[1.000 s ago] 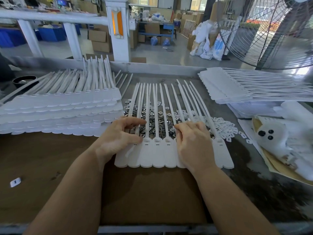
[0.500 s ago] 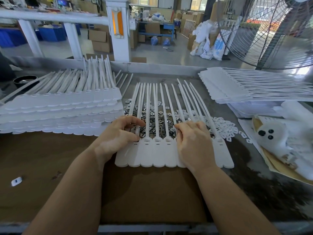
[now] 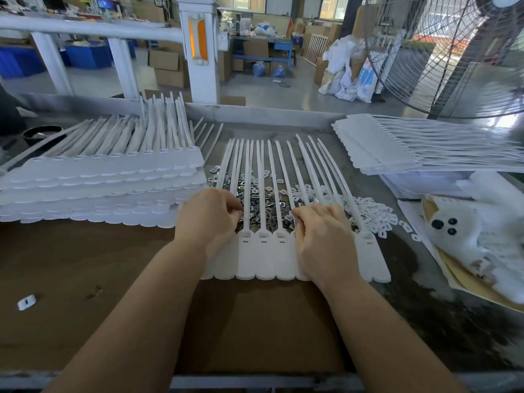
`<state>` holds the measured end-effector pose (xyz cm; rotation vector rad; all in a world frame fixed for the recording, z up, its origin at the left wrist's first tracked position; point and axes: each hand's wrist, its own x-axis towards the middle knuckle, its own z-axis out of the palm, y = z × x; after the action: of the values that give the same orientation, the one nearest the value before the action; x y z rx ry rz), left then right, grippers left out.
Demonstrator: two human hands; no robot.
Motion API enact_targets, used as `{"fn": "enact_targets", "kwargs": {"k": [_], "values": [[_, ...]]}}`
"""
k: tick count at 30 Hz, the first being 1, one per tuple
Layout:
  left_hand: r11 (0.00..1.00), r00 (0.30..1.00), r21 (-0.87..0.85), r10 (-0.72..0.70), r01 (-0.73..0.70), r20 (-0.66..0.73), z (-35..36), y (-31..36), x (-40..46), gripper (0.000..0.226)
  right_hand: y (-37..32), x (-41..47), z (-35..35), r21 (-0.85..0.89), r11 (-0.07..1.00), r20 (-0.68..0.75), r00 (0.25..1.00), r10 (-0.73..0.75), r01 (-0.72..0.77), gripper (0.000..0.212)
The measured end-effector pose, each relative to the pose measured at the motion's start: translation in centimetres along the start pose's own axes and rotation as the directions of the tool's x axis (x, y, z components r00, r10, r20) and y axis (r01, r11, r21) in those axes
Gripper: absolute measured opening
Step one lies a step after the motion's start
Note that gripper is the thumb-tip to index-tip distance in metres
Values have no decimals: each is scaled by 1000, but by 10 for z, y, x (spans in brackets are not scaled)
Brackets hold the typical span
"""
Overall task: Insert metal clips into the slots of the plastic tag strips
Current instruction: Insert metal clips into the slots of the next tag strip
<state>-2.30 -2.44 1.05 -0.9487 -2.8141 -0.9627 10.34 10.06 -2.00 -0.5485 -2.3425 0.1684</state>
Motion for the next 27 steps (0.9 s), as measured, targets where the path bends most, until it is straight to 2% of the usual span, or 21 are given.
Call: {"fn": "enact_targets", "kwargs": {"k": [3, 5, 12, 20, 25, 27], "values": [[984, 998, 176, 2, -13, 63, 2, 6, 4, 22, 0, 0, -1, -1, 1000, 12, 1000, 1, -1, 13], [972, 996, 234, -20, -2, 92, 5, 10, 6, 26, 0, 0, -1, 0, 1000, 19, 1000, 5, -5, 14], [973, 998, 227, -41, 49, -42, 14, 12, 2, 24, 0, 0, -1, 1, 1000, 10, 1000, 7, -7, 13], [1000, 984, 0, 2, -2, -175, 16, 3, -4, 20, 0, 0, -1, -4, 1000, 4, 1000, 5, -5, 12], [976, 964, -219, -69, 11, -255, 11, -4, -7, 14, 0, -1, 0, 14, 1000, -15, 1000, 6, -6, 11], [948, 971, -319, -85, 10, -222, 9, -3, -7, 10, 0, -1, 0, 15, 1000, -17, 1000, 4, -4, 11]]}}
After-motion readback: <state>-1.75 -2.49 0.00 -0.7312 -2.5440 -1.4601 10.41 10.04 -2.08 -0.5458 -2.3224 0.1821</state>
